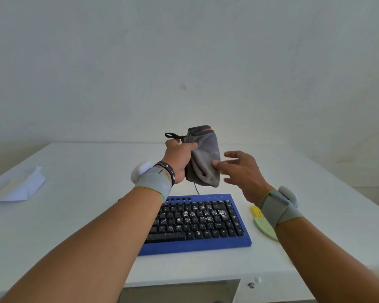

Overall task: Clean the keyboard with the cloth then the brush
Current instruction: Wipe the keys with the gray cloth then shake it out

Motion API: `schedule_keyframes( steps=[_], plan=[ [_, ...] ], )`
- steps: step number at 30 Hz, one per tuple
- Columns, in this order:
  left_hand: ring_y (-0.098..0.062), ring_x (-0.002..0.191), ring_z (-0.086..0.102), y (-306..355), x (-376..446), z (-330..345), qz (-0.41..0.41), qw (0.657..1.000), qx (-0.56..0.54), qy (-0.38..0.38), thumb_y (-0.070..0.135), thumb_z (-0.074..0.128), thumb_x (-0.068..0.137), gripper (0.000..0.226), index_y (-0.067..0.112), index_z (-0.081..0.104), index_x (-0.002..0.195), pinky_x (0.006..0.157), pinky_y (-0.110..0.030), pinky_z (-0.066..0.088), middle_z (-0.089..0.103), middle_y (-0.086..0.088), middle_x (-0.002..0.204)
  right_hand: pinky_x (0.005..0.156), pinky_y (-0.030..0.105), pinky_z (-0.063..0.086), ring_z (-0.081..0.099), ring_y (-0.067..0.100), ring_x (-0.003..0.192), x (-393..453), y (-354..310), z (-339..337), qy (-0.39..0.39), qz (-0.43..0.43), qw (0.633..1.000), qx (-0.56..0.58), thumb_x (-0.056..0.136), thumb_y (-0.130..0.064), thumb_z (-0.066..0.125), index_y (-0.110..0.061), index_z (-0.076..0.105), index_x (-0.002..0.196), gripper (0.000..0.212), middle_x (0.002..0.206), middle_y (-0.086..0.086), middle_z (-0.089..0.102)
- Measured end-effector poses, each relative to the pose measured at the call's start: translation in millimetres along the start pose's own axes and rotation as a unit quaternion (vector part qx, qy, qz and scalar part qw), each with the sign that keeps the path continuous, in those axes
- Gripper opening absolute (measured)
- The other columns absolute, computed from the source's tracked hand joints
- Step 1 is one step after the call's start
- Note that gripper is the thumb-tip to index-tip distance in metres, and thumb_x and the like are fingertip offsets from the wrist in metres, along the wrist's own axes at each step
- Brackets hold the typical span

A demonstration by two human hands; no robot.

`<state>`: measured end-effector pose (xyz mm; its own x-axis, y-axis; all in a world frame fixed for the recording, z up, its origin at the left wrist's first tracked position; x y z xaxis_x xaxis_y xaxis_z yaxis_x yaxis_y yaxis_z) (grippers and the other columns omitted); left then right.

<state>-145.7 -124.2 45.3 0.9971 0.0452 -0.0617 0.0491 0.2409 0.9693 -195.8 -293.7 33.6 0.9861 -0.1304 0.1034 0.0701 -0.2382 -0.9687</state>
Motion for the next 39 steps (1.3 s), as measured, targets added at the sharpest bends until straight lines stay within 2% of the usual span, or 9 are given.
schedule_keyframes(
  steps=[3,9,13,18,23,27,32,36,39],
  plan=[
    [-0.031,0.101,0.067,5,-2,2,0.007,1.000,-0.015,-0.020,0.012,0.062,0.093,0.023,0.002,0.063,0.114,0.089,-0.039,0.054,0.069,-0.017,0.111,0.089,0.047,0.056,0.070,0.032,0.097,-6,0,11,-0.115,0.017,0.991,0.073,0.082,-0.027,0.076,-0.005,0.059,0.122,0.049,0.104,0.015,0.073],
    [-0.031,0.097,0.070,10,-11,7,-0.010,0.996,0.004,-0.088,0.019,0.071,0.089,0.020,0.004,0.070,0.102,0.089,-0.042,0.055,0.073,-0.016,0.104,0.061,0.037,0.060,0.073,0.032,0.078,-13,-7,20,-0.071,-0.036,0.994,0.071,0.079,-0.014,0.079,-0.004,0.061,0.112,0.039,0.094,0.017,0.073],
    [-0.033,0.100,0.070,8,-12,2,0.019,0.992,0.065,-0.104,0.011,0.079,0.081,0.028,0.002,0.070,0.105,0.094,-0.049,0.054,0.074,-0.016,0.104,0.061,0.036,0.060,0.074,0.028,0.077,-18,-8,24,-0.075,-0.046,0.995,0.056,0.075,-0.012,0.082,-0.007,0.060,0.112,0.044,0.092,0.014,0.074],
    [-0.029,0.098,0.070,15,-17,-7,0.072,0.972,0.192,-0.118,0.005,0.081,0.077,0.026,0.010,0.071,0.101,0.089,-0.043,0.057,0.074,-0.010,0.101,0.079,0.045,0.059,0.067,0.030,0.096,-14,-8,14,-0.057,-0.022,0.998,0.023,0.066,-0.008,0.085,-0.015,0.039,0.134,0.082,0.109,0.014,0.062],
    [-0.025,0.091,0.071,20,-24,-11,0.086,0.889,0.405,-0.196,0.011,0.090,0.064,0.032,0.017,0.076,0.092,0.087,-0.042,0.058,0.076,-0.004,0.091,0.082,0.036,0.055,0.058,0.024,0.109,-7,-19,-1,-0.083,-0.081,0.993,-0.013,0.056,0.001,0.088,-0.038,0.029,0.145,0.113,0.125,0.005,0.050],
    [-0.020,0.082,0.070,23,-37,-3,0.100,0.820,0.504,-0.250,0.016,0.091,0.063,0.027,0.021,0.076,0.086,0.077,-0.032,0.058,0.076,0.000,0.085,0.084,0.052,0.057,0.067,0.030,0.101,-9,-15,10,-0.182,-0.086,0.978,-0.044,0.061,0.009,0.082,-0.022,0.054,0.134,0.084,0.111,0.012,0.068],
    [-0.022,0.088,0.070,24,-44,-5,0.102,0.781,0.563,-0.248,0.025,0.095,0.055,0.053,0.014,0.071,0.102,0.081,-0.036,0.059,0.075,-0.003,0.093,0.077,0.055,0.058,0.067,0.037,0.094,-10,-6,11,-0.147,-0.111,0.981,-0.060,0.071,0.008,0.076,-0.003,0.071,0.100,0.031,0.097,0.019,0.071],
    [-0.027,0.089,0.069,18,-46,-20,0.048,0.735,0.626,-0.255,0.021,0.094,0.056,0.062,0.002,0.066,0.108,0.079,-0.036,0.058,0.071,-0.007,0.097,0.061,0.035,0.058,0.064,0.026,0.084,-10,-3,2,-0.096,-0.099,0.989,-0.047,0.076,0.009,0.072,-0.003,0.067,0.095,0.024,0.097,0.019,0.068],
    [-0.023,0.077,0.062,21,-41,-32,0.049,0.758,0.609,-0.230,0.017,0.093,0.057,0.055,0.001,0.067,0.103,0.063,-0.026,0.049,0.067,-0.007,0.087,0.066,0.040,0.061,0.066,0.031,0.086,-10,1,-3,-0.080,-0.063,0.995,-0.017,0.077,0.010,0.071,0.001,0.063,0.103,0.029,0.098,0.021,0.067]
  ],
)
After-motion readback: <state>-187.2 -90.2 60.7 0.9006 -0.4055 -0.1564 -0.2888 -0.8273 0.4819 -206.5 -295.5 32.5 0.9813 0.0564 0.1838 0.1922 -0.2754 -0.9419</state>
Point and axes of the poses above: each hand's wrist, its own x-axis towards the middle knuckle, its own z-axis out of the palm, y = z × x, the point moved 4 cm from there along x, towards the middle knuckle
